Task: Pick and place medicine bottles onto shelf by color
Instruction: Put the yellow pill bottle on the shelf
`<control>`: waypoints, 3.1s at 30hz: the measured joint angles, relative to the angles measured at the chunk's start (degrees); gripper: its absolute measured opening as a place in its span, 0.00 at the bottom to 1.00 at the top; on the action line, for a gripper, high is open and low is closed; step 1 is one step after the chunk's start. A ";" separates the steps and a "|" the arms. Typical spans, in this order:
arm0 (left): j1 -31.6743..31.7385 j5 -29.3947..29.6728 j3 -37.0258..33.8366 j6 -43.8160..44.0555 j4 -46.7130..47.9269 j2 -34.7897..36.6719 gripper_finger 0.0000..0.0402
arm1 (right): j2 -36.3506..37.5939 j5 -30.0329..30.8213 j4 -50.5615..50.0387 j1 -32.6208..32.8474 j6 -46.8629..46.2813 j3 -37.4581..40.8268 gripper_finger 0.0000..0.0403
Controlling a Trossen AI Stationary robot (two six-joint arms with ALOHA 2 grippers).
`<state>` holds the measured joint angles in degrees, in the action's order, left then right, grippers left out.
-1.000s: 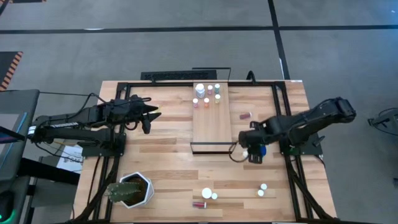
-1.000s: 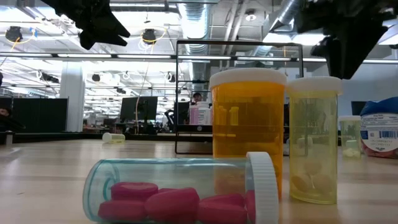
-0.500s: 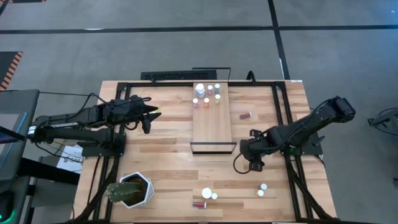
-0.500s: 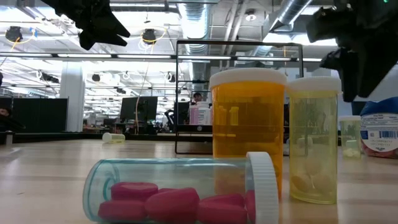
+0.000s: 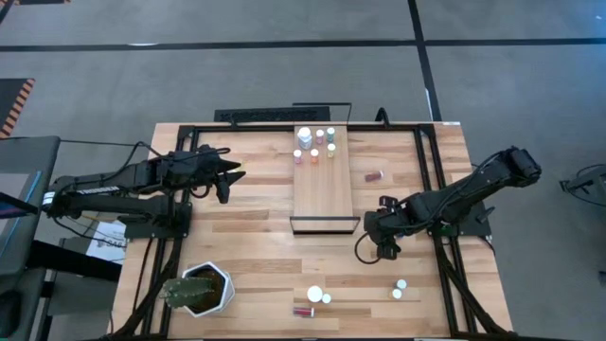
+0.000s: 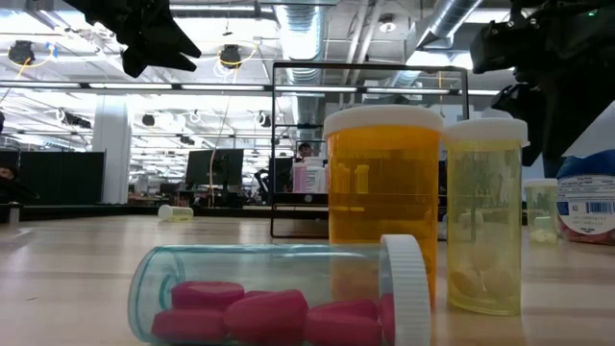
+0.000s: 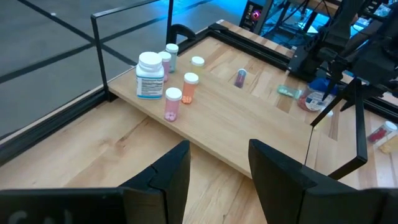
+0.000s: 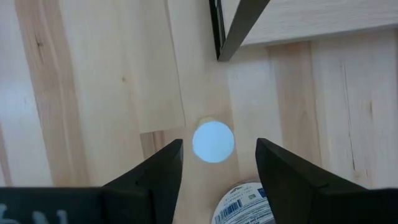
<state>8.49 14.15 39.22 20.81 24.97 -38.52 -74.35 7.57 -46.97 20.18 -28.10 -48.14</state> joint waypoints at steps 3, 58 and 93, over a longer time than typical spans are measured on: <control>0.00 0.00 0.00 -0.01 0.00 -0.01 0.37 | 0.00 0.00 0.59 0.00 -0.01 0.07 0.57; -0.02 0.01 0.00 -0.06 0.00 0.02 0.37 | 0.00 0.02 11.48 -0.27 -2.10 9.01 0.41; 0.00 0.22 0.00 -2.11 -0.02 0.01 0.37 | 1.13 0.88 3.93 -40.44 11.89 -1.42 0.33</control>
<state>8.49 14.37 39.22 18.70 24.95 -38.51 -73.22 8.45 -43.03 -20.25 -16.21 -49.56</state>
